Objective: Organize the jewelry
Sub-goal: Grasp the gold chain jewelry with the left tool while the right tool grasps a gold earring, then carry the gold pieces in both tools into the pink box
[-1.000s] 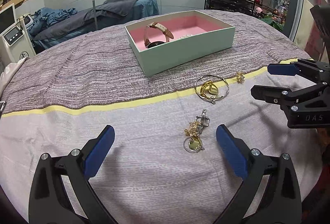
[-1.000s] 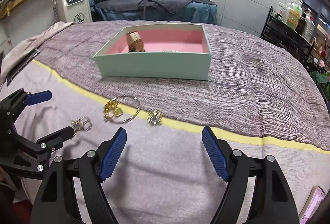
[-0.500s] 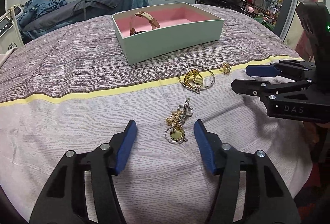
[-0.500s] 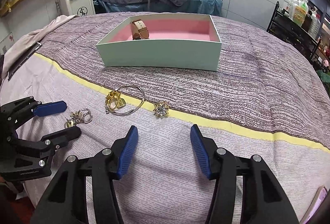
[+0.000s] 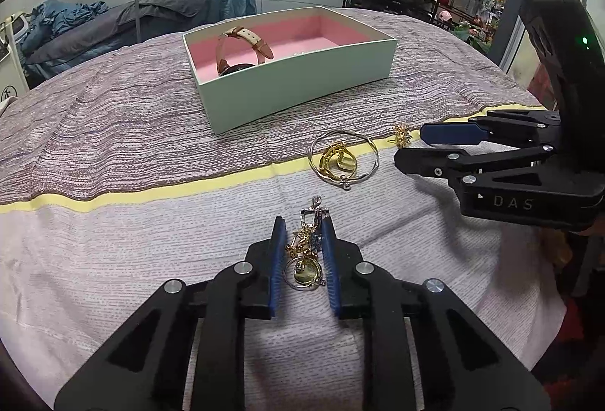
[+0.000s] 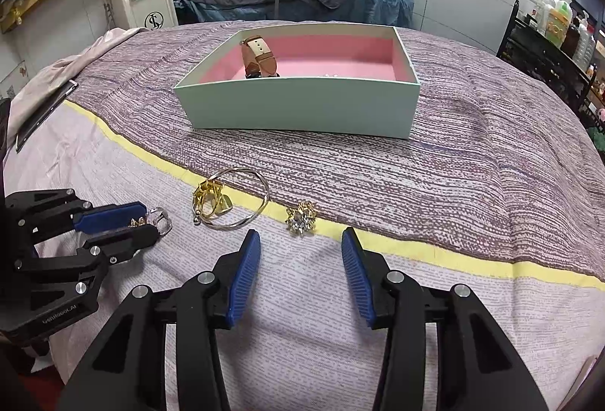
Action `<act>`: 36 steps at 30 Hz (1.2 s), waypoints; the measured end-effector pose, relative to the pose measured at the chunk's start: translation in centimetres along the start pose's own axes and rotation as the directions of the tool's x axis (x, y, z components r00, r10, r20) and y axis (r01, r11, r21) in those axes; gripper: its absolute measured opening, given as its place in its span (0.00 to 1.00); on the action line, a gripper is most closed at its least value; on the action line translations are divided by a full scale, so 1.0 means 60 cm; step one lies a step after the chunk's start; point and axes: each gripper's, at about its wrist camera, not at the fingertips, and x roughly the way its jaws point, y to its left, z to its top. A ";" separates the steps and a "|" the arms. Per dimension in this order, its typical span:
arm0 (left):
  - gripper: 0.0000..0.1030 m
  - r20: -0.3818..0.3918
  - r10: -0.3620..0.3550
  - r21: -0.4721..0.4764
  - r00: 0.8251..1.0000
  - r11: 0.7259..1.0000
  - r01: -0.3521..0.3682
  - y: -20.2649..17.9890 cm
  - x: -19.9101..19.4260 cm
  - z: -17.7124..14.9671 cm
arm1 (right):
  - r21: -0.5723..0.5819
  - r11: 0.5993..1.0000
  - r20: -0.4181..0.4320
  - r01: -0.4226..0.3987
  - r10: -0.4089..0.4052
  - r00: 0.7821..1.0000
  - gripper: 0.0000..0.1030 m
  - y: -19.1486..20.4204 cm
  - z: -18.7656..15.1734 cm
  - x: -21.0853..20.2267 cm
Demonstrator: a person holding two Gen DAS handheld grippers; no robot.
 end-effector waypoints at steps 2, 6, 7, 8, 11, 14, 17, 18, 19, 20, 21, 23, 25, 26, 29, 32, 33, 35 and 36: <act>0.19 0.001 -0.002 -0.004 1.000 1.000 0.002 0.000 0.000 0.001 | 0.003 1.000 -0.002 -0.006 0.006 1.000 0.39 -0.001 0.005 0.004; 0.19 0.000 -0.005 -0.008 1.000 1.000 0.005 0.000 0.000 0.002 | 0.015 1.000 -0.005 -0.012 0.012 1.000 0.31 -0.004 0.013 0.010; 0.19 0.001 -0.005 -0.008 1.000 1.000 0.005 0.000 0.000 0.002 | 0.016 1.000 -0.006 -0.010 0.010 1.000 0.27 -0.004 0.015 0.011; 0.19 0.001 -0.005 -0.009 1.000 1.000 0.005 0.000 0.000 0.002 | 0.014 1.000 -0.007 -0.007 0.007 1.000 0.25 -0.004 0.016 0.011; 0.19 0.004 -0.006 -0.011 1.000 1.000 0.006 -0.001 -0.001 0.004 | 0.002 1.000 -0.008 -0.011 0.011 1.000 0.17 0.000 0.017 0.013; 0.19 0.010 -0.003 -0.013 1.000 1.000 0.003 0.000 -0.004 0.005 | -0.004 1.000 -0.006 -0.007 0.007 1.000 0.16 0.002 0.016 0.013; 0.19 0.017 -0.001 -0.017 1.000 1.000 0.002 0.004 -0.009 0.007 | -0.001 1.000 -0.004 -0.009 0.009 1.000 0.16 0.001 0.015 0.012; 0.19 0.018 -0.001 -0.017 1.000 1.000 0.001 0.005 -0.011 0.007 | 0.001 1.000 -0.003 -0.010 0.010 1.000 0.16 0.000 0.015 0.011; 0.19 0.020 0.000 -0.016 1.000 1.000 0.001 0.005 -0.012 0.007 | 0.001 1.000 -0.002 -0.010 0.010 1.000 0.16 0.000 0.014 0.011; 0.19 0.022 0.001 -0.016 1.000 1.000 0.000 0.006 -0.015 0.006 | 0.002 1.000 0.000 -0.010 0.010 1.000 0.16 0.000 0.014 0.010; 0.19 0.025 0.001 -0.017 1.000 1.000 -0.001 0.007 -0.017 0.007 | 0.005 1.000 0.002 -0.010 0.010 1.000 0.16 0.000 0.013 0.008; 0.19 0.030 -0.001 -0.021 1.000 1.000 0.002 0.009 -0.021 0.008 | 0.011 1.000 0.012 -0.013 0.013 1.000 0.16 -0.001 0.012 0.003; 0.19 0.038 -0.005 -0.028 0.999 1.000 0.006 0.013 -0.027 0.010 | 0.015 1.000 0.026 -0.019 0.019 0.999 0.16 -0.002 0.011 -0.005; 0.19 0.042 -0.004 -0.029 0.999 1.000 0.005 0.015 -0.029 0.012 | 0.015 1.000 0.034 -0.022 0.022 0.999 0.16 -0.002 0.012 -0.009; 0.19 0.055 0.003 -0.038 0.998 0.999 -0.001 0.023 -0.034 0.022 | 0.013 0.999 0.068 -0.036 0.035 0.997 0.16 -0.002 0.020 -0.026; 0.19 0.072 0.002 -0.053 0.997 0.999 0.002 0.032 -0.037 0.042 | 0.012 0.998 0.100 -0.058 0.057 0.993 0.16 -0.002 0.036 -0.040; 0.19 0.077 0.002 -0.056 0.997 0.998 0.002 0.034 -0.037 0.050 | 0.010 0.998 0.106 -0.063 0.062 0.992 0.16 -0.002 0.043 -0.041; 0.19 0.095 0.006 -0.054 0.995 0.999 -0.001 0.039 -0.038 0.071 | 0.005 0.998 0.117 -0.060 0.059 0.991 0.16 -0.002 0.058 -0.044; 0.19 0.103 0.008 -0.051 0.995 0.999 -0.002 0.040 -0.038 0.081 | 0.001 0.998 0.120 -0.057 0.056 0.991 0.16 -0.002 0.066 -0.044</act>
